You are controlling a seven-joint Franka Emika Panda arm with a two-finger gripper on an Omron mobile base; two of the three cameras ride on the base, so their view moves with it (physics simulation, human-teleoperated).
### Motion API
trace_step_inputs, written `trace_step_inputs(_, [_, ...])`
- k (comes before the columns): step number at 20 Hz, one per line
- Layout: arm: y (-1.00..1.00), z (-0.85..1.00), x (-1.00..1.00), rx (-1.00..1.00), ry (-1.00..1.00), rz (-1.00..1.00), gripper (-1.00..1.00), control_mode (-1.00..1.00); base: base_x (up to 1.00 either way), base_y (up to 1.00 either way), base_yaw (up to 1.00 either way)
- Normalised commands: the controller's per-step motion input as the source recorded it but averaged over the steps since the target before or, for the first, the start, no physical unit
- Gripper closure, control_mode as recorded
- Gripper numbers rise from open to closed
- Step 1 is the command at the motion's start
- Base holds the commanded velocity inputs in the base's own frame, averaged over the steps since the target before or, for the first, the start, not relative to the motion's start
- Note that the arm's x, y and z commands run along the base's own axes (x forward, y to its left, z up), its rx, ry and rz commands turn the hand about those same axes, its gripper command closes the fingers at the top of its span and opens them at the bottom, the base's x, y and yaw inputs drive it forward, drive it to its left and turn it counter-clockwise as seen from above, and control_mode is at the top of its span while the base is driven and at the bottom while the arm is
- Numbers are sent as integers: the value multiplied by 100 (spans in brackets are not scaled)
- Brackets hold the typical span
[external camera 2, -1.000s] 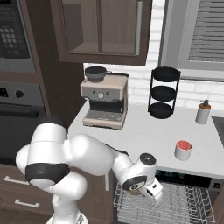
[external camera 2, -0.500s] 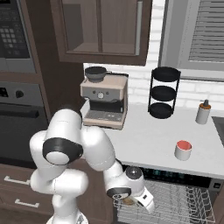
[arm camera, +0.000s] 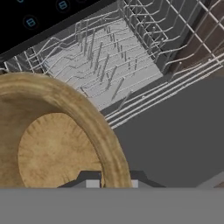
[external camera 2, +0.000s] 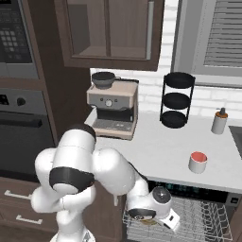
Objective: Pick up the cup and bowl from the counter, place them in the dishwasher, and close the dishwasher door.
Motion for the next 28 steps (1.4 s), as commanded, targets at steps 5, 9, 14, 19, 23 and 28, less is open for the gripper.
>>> trace_step_inputs(5, [-31, 0, 41, 2, 0, 0, 100, -100, 0, 0, 0])
trace_step_inputs(9, [-4, 0, 7, 0, 0, 0, 100, -100, 0, 0, 0])
trace_step_inputs(14, [0, -10, 0, 0, -1, 2, 100, -100, 0, 0, 0])
trace_step_inputs(19, [-12, -2, 0, 0, -4, 0, 100, -100, 0, 0, 0])
trace_step_inputs(23, [-38, 0, 0, 0, -2, 2, 100, -100, 0, 0, 0])
trace_step_inputs(28, [-44, 0, 3, 0, -1, 4, 100, -100, 0, 0, 0])
